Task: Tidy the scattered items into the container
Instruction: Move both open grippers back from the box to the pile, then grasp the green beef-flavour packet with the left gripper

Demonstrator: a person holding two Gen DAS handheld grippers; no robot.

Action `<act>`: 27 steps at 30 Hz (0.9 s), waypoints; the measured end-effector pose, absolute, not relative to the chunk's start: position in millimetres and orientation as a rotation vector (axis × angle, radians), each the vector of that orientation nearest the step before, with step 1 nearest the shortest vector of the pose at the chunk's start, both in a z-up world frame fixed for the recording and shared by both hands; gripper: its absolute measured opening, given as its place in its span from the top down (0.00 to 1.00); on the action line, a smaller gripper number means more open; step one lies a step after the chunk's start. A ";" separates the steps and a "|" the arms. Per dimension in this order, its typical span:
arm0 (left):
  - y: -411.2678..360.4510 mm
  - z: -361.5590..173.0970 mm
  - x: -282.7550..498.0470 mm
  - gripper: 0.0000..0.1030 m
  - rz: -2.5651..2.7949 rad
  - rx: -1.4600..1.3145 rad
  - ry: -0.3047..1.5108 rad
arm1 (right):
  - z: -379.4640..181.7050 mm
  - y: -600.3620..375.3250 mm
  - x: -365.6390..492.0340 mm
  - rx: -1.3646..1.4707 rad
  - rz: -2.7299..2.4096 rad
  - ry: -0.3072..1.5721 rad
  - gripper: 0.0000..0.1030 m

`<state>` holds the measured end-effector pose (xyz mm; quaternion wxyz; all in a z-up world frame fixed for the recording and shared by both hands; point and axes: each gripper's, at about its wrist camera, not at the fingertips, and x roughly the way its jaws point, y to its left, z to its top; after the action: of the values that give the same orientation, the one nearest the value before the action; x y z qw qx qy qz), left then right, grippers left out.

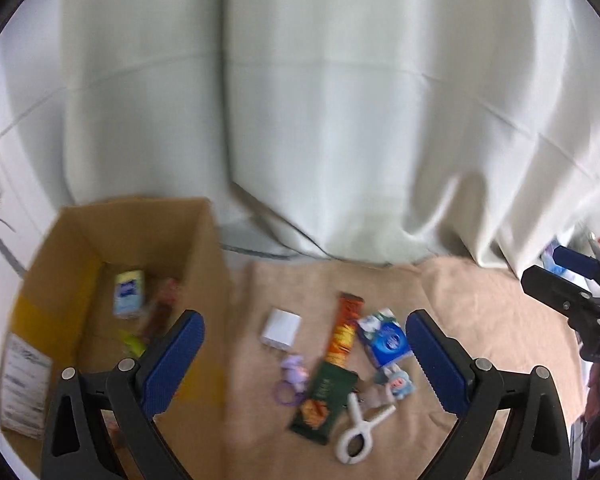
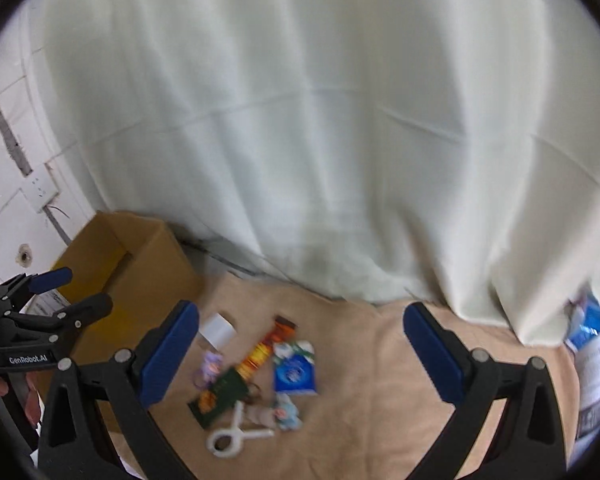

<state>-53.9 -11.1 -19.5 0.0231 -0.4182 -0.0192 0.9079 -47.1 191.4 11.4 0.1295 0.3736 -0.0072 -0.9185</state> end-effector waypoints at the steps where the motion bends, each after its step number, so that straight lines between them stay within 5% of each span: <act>1: -5.0 -27.0 -54.7 0.02 2.792 -1.314 -0.053 | 6.8 196.7 -44.1 1.105 -2.674 -0.022 0.00; 14: 11.0 -129.1 -35.3 0.04 2.622 -1.557 0.041 | -71.7 215.5 -18.4 1.356 -2.592 -0.104 0.00; 15: 11.8 -137.7 -35.5 0.16 2.605 -1.574 0.064 | -77.9 214.5 -17.1 1.376 -2.579 -0.111 0.00; 16: 11.1 -145.8 -35.7 0.37 2.571 -1.601 0.061 | -84.3 212.9 -16.0 1.394 -2.565 -0.116 0.00; 17: 9.8 -156.3 -35.3 0.45 2.543 -1.635 0.056 | -88.8 211.8 -15.1 1.401 -2.556 -0.119 0.00; 27: 0.4 -184.5 -42.0 0.46 2.441 -1.670 -0.066 | -120.3 201.5 -8.0 1.493 -2.490 -0.124 0.00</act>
<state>-42.0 0.4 -184.5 0.0916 -0.5621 -0.0222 0.8217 -8.0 201.5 -120.3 0.1178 0.5101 -0.0423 -0.8509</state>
